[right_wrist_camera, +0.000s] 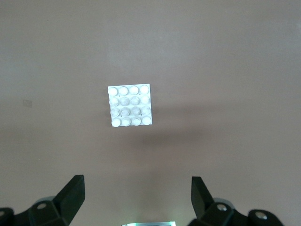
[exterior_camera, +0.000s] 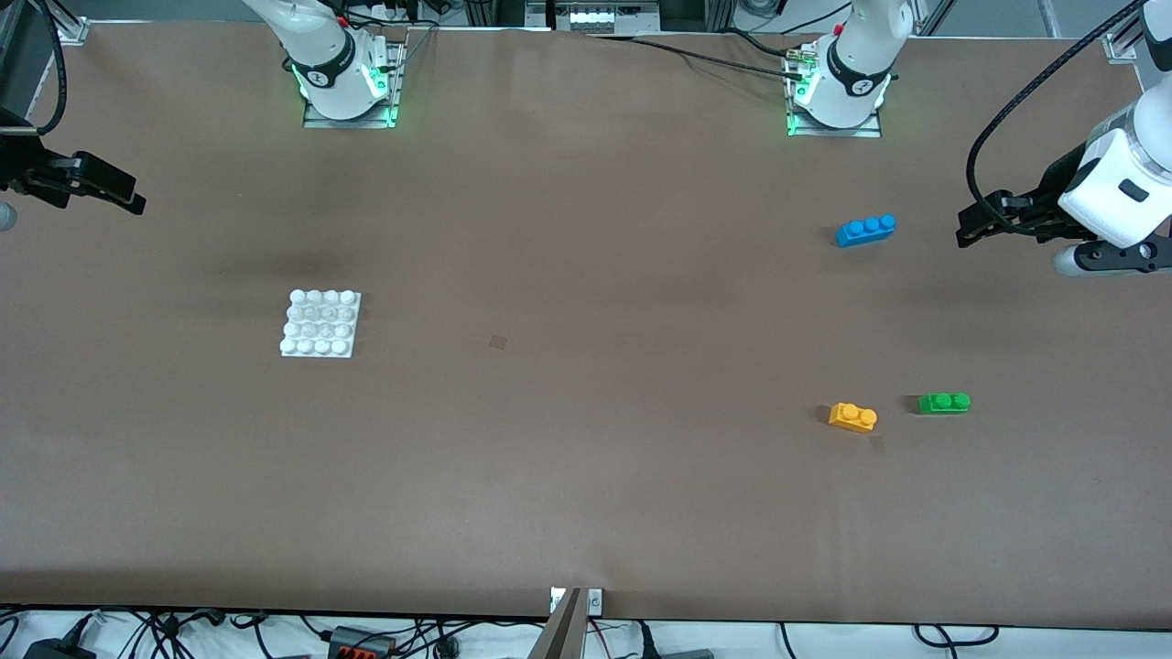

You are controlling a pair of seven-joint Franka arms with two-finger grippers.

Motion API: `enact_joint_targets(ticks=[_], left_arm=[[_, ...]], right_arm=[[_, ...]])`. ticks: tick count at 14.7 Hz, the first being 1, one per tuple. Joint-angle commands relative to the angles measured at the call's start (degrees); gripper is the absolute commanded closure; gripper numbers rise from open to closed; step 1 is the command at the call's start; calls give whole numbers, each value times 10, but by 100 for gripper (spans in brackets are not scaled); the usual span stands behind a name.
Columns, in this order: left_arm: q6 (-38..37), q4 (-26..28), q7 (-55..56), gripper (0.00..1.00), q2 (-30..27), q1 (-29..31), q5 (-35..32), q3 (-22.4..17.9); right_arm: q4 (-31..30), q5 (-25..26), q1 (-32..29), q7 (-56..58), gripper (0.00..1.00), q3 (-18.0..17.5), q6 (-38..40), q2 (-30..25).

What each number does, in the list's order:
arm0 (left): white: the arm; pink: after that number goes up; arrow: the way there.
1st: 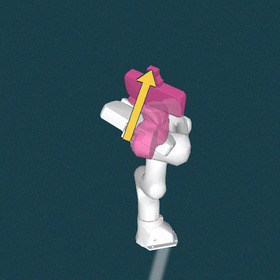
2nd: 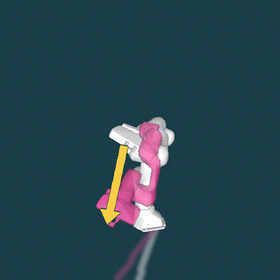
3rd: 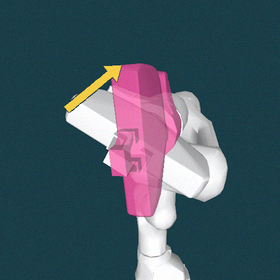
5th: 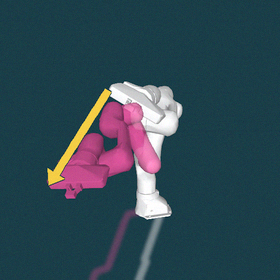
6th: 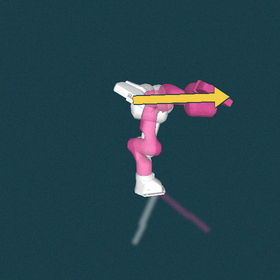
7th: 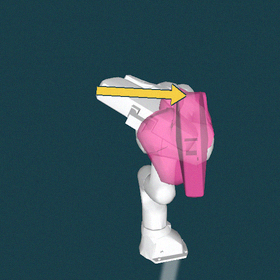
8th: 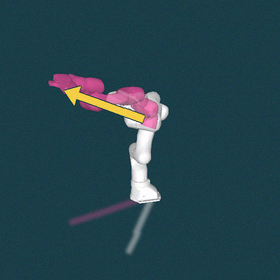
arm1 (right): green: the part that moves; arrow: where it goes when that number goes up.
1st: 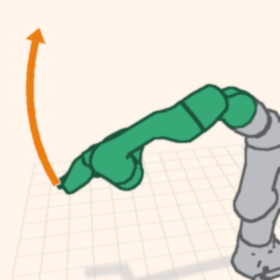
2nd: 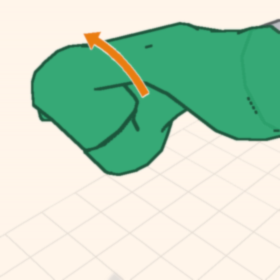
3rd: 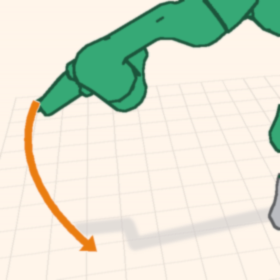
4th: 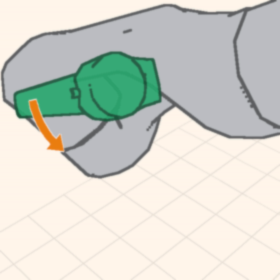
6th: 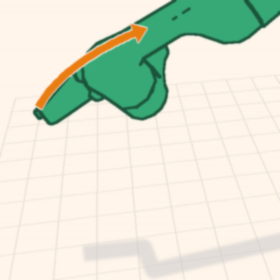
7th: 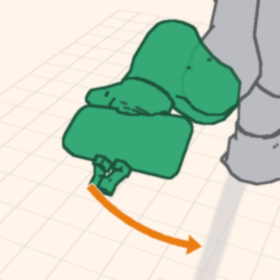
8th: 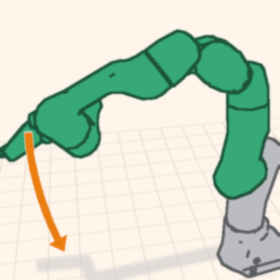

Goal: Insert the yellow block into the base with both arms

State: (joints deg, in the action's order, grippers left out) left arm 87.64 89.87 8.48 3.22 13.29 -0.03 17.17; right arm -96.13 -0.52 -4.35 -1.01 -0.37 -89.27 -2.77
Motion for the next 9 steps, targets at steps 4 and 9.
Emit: enact_joint_targets(ticks=[4,9], left_arm=[[1,10,-6,0,-10,3,7,0],[1,10,-7,0,-10,3,7,0]], right_arm=[[4,-6,-5,-7,0,-7,9,-3],[4,-6,-4,-7,0,-8,9,-3]])
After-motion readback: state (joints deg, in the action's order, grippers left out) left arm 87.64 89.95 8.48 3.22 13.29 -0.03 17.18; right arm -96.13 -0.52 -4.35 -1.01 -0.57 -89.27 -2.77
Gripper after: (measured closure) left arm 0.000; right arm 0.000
